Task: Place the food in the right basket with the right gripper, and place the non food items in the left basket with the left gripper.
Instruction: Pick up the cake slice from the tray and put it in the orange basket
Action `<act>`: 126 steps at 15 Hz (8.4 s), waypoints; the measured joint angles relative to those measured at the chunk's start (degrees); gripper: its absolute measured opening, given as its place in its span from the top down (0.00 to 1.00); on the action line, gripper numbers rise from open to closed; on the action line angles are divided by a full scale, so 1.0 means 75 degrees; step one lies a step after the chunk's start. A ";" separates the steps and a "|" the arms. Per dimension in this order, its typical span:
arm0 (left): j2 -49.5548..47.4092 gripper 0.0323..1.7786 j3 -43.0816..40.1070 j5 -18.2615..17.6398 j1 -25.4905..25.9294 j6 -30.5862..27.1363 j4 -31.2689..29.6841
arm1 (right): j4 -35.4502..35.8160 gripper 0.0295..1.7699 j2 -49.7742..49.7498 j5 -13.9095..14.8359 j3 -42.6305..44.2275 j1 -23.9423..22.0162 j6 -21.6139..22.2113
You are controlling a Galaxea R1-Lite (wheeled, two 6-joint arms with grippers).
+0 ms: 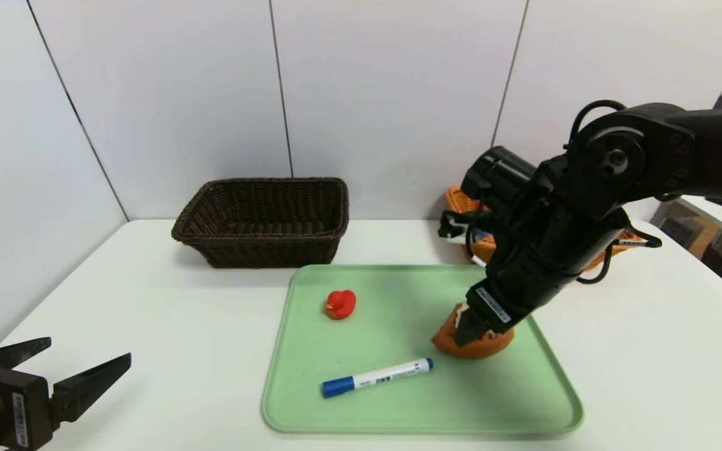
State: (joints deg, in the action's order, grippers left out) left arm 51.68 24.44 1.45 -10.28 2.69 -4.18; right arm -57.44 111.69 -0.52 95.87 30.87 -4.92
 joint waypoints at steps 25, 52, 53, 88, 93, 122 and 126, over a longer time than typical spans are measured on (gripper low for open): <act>0.0015 0.05 -0.0154 0.0015 0.0000 -0.0023 -0.0020 | 0.0297 0.04 0.0517 -0.0161 -0.0151 0.0062 -0.2033; 0.0003 0.05 -0.0245 -0.0010 -0.0137 -0.0044 -0.0047 | 0.0291 0.53 0.0811 0.0016 -0.0215 0.0122 -0.1990; 0.0003 0.05 -0.0245 -0.0011 -0.0140 -0.0044 -0.0047 | 0.0291 0.53 0.0805 0.0029 -0.0215 0.0125 -0.1993; 0.0033 0.05 -0.0250 -0.0010 -0.0172 -0.0047 -0.0070 | 0.1060 0.53 -0.1806 0.1333 -0.0507 -0.0944 -0.1299; 0.0034 0.05 -0.0283 -0.0011 -0.0176 -0.0044 -0.0063 | 0.0728 0.53 -0.1180 0.1315 0.0532 -0.1489 -0.1317; -0.0036 0.05 -0.0668 -0.0010 -0.0176 -0.0050 -0.0059 | 0.2419 0.53 0.1929 0.1370 0.2204 -0.3018 -0.1876; -0.0033 0.05 -0.0668 -0.0010 -0.0176 -0.0047 -0.0059 | 0.2433 0.53 0.1947 0.1373 0.2198 -0.2999 -0.1853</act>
State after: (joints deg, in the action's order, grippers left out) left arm 51.43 19.43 1.38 -11.59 2.34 -4.62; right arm -39.19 126.29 9.78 112.35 8.37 -18.82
